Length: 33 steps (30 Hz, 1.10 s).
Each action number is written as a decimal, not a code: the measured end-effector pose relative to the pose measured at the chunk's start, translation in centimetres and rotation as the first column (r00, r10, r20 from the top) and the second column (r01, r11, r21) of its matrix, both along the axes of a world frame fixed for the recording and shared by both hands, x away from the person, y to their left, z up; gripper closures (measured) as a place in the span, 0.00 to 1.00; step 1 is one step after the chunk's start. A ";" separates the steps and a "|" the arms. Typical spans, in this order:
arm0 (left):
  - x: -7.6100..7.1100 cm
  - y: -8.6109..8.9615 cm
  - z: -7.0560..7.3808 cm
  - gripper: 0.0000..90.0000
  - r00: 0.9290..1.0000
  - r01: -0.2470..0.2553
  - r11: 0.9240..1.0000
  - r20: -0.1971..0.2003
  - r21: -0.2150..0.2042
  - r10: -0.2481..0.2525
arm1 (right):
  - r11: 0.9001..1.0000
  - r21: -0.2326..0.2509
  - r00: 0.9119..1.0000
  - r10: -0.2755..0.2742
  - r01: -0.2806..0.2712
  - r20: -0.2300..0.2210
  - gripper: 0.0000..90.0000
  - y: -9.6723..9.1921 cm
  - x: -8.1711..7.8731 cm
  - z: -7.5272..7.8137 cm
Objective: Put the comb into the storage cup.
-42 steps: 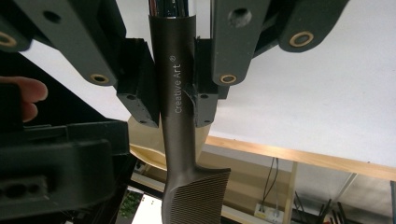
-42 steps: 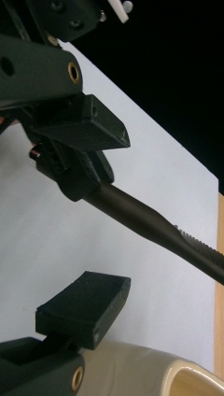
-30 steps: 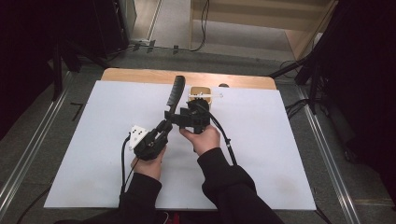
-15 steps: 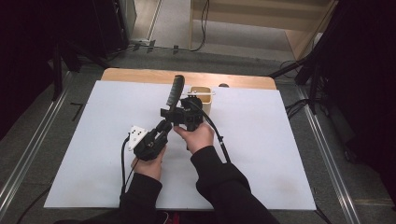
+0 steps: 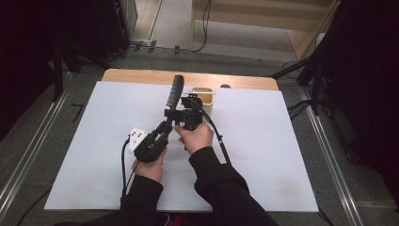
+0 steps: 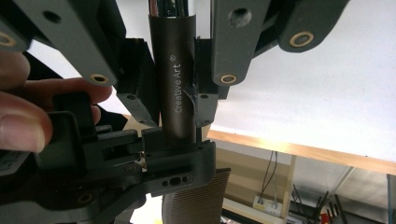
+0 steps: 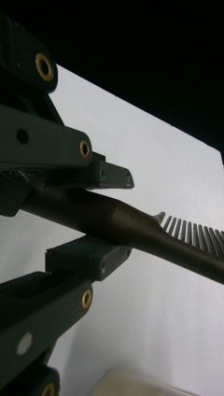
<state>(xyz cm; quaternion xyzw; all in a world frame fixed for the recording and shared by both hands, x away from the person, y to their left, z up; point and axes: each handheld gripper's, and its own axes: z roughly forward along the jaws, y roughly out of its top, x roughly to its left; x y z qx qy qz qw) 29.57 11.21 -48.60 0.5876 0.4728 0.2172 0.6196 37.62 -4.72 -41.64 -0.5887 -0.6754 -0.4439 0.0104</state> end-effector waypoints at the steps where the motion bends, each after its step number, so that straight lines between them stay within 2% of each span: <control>1: 0.0 0.0 0.0 0.81 1.000 0.001 1.000 -0.001 0.002 -0.001 | 1.000 0.000 1.000 0.001 -0.001 -0.001 0.73 0.0 0.0 0.0; 14: 0.1 -0.1 -0.3 0.81 1.000 0.018 1.000 -0.018 0.010 -0.018 | 1.000 0.012 0.999 0.009 -0.009 -0.038 0.76 -0.3 0.2 -0.1; 22: 0.2 -0.1 -0.3 0.80 0.999 0.022 1.000 -0.028 0.015 -0.022 | 0.999 0.037 0.998 0.021 -0.019 -0.055 0.77 -0.4 0.3 -0.2; 33: 0.2 -0.1 -0.3 0.79 0.999 0.028 0.999 -0.030 0.018 -0.027 | 0.999 0.043 0.999 0.027 -0.025 -0.043 0.78 -0.3 0.3 -0.2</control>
